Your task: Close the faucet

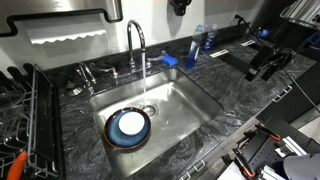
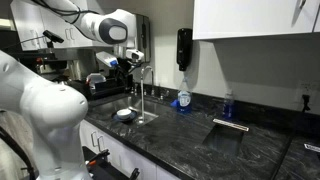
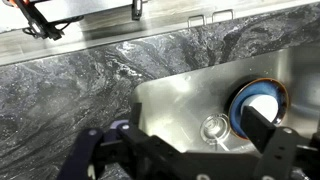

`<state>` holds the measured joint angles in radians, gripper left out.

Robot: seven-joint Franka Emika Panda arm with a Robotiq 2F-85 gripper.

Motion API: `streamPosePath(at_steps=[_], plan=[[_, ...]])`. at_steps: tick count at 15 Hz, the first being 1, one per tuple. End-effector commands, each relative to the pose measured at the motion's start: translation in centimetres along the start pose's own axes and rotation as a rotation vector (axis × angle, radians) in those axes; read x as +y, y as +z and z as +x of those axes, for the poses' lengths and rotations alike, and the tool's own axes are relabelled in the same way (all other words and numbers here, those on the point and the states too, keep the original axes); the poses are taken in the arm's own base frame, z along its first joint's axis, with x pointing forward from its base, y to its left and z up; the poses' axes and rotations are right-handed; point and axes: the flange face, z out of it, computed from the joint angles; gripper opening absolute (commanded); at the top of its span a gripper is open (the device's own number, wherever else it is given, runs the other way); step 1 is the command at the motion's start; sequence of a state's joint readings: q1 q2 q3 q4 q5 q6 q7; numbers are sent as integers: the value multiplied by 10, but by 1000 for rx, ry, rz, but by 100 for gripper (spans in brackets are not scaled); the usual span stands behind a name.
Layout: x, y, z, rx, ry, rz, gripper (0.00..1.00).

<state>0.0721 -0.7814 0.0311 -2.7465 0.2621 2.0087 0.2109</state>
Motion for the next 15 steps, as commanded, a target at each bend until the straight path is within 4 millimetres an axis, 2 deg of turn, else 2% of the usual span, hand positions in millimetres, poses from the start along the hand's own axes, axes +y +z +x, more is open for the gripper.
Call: streamPosePath(at_steps=[1, 9, 15], plan=[[0, -1, 0, -1, 0, 0, 100], [-4, 21, 41, 97, 210, 41, 100], [-12, 44, 95, 235, 500, 140, 100]])
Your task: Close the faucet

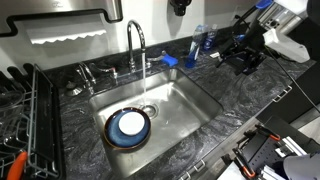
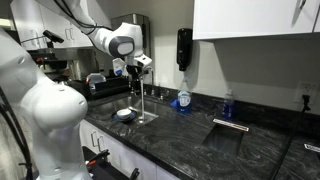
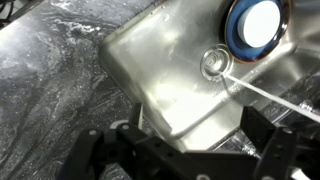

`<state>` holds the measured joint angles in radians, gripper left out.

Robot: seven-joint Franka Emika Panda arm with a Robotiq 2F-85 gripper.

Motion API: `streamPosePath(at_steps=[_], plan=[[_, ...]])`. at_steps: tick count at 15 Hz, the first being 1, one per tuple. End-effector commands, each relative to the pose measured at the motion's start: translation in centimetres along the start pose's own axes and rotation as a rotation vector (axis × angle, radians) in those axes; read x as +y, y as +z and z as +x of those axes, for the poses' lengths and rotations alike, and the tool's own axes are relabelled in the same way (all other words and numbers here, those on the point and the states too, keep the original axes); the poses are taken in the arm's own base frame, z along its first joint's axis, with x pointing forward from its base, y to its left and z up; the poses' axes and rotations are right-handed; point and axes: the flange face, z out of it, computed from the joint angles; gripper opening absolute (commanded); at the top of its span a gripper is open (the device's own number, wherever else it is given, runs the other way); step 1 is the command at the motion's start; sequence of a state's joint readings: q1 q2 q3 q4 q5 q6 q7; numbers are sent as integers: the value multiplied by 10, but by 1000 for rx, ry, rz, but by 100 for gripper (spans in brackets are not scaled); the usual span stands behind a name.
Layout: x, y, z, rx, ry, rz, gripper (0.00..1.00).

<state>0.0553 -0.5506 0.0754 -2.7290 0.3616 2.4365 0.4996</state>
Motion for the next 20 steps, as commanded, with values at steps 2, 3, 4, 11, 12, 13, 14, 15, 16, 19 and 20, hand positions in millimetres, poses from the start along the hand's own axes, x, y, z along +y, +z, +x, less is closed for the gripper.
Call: streamPosePath(at_steps=[2, 3, 4, 11, 12, 13, 14, 15, 16, 19, 20], plan=[[-20, 30, 40, 77, 212, 68, 100], [-23, 37, 48, 96, 253, 83, 100], [-27, 42, 54, 114, 286, 97, 100], [-51, 76, 107, 241, 449, 186, 100], [-55, 80, 113, 246, 464, 192, 100], [-59, 85, 117, 248, 483, 199, 100], [-63, 90, 121, 248, 501, 203, 100], [-68, 95, 125, 246, 520, 208, 100], [-71, 99, 129, 249, 536, 212, 100], [-80, 111, 141, 241, 588, 205, 100], [-81, 114, 145, 238, 608, 197, 100]])
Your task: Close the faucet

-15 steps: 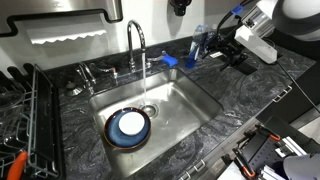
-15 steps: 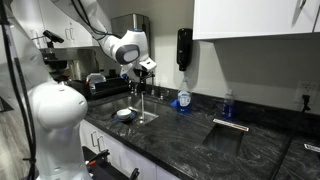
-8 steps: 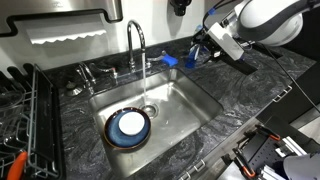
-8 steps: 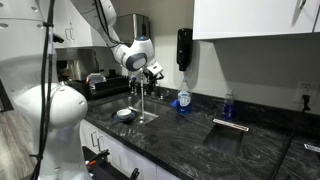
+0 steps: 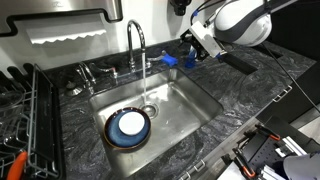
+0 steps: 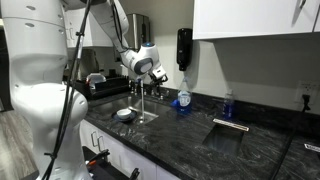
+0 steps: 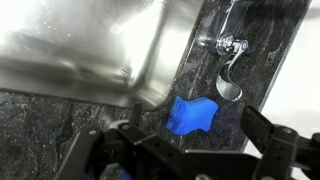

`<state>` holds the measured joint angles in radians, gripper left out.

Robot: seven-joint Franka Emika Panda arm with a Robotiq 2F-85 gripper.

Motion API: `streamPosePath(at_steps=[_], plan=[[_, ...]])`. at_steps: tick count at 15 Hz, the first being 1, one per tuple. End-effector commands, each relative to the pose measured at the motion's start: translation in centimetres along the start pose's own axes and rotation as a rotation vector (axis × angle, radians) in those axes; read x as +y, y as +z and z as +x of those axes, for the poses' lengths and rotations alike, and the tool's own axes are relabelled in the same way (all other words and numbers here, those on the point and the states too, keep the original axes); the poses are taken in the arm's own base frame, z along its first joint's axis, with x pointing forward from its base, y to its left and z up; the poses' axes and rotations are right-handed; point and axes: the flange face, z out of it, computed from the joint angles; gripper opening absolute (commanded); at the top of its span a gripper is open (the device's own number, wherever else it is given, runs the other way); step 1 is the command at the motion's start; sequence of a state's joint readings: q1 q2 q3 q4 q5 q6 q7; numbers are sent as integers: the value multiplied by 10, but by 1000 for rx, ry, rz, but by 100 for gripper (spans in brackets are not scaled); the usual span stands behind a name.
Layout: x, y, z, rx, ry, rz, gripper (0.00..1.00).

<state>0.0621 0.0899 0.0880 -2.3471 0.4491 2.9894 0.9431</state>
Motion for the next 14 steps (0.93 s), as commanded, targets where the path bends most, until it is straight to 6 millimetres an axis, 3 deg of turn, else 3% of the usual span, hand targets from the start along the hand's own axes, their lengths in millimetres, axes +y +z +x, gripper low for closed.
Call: streamPosePath(at_steps=[1, 2, 5, 12, 14], plan=[[-13, 22, 7, 15, 71, -14, 75], [-16, 25, 8, 20, 86, -17, 74], [-28, 32, 12, 35, 133, -18, 51], [-53, 43, -20, 23, 177, 8, 2], [-58, 47, -23, 27, 187, 14, 0]])
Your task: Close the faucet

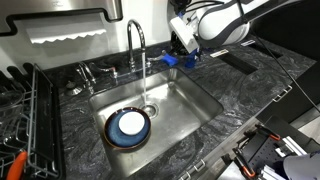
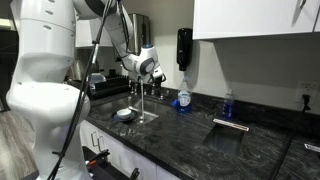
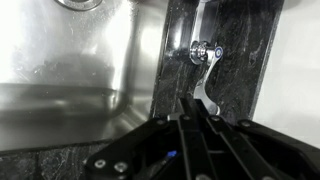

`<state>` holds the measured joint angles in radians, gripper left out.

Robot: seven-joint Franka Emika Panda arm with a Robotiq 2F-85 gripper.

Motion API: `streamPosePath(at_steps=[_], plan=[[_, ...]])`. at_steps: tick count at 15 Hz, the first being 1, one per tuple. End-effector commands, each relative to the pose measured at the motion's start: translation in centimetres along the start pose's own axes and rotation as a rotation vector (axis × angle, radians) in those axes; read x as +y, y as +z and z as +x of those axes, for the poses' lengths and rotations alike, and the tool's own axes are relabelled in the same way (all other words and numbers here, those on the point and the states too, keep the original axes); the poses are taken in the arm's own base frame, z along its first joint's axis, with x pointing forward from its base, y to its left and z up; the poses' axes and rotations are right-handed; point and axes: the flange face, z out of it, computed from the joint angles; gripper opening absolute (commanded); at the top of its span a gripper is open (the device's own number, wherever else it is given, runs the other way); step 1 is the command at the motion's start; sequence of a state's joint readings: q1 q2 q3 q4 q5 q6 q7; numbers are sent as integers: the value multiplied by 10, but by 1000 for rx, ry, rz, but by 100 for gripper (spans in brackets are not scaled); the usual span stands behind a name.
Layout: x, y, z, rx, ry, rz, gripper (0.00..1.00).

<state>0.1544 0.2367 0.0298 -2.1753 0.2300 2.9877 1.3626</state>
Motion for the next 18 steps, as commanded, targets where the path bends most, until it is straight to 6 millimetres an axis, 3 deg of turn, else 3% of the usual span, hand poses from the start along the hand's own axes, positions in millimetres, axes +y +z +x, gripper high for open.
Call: streamPosePath(at_steps=[1, 2, 8, 14, 18], plan=[[-11, 13, 3, 21, 23, -2, 0], [-4, 4, -2, 3, 11, 1, 0], [-4, 6, -2, 5, 12, 1, 1], [-13, 30, 26, 121, 150, 40, 0], [-21, 47, 23, 155, 235, 39, 0]])
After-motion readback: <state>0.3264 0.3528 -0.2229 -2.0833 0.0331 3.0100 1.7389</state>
